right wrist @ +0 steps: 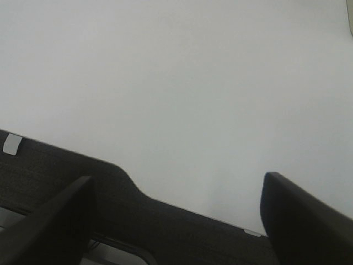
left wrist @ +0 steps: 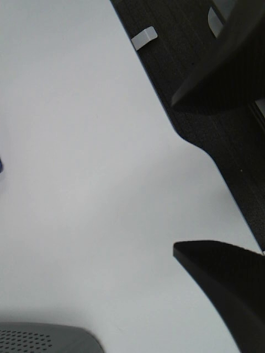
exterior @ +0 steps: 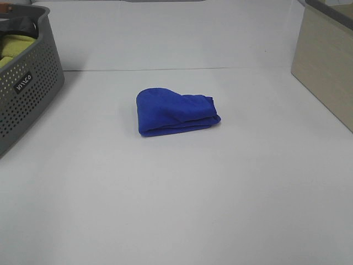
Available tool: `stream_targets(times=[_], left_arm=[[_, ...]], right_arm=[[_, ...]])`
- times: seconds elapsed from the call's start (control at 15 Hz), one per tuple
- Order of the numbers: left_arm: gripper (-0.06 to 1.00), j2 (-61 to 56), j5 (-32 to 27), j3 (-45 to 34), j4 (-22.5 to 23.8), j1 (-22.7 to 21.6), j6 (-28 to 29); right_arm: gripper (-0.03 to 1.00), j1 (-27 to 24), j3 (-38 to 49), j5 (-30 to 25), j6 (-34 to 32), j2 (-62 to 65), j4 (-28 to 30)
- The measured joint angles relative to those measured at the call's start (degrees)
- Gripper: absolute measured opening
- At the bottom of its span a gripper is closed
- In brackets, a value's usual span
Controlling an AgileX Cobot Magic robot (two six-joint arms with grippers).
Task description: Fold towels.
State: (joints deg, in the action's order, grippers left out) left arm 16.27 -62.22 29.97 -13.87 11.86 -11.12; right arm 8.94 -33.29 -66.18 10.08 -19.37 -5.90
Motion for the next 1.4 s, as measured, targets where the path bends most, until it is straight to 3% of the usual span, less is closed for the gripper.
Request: stream_targets(times=[0.33, 1.0, 1.4], left_arm=[[0.63, -1.3, 0.7, -0.9, -0.3, 0.0, -2.9], [0.63, -1.4, 0.7, -0.9, -0.4, -0.1, -4.0], [0.63, -11.8, 0.7, -0.9, -0.7, -12.0, -4.0]], right_arm=[[0.77, 0.0, 4.1, 4.5, 0.0, 8.9, -0.3], [0.77, -0.1, 4.1, 4.8, 0.0, 8.9, -0.5], [0.77, -6.4, 4.2, 4.9, 0.0, 15.3, -0.5]])
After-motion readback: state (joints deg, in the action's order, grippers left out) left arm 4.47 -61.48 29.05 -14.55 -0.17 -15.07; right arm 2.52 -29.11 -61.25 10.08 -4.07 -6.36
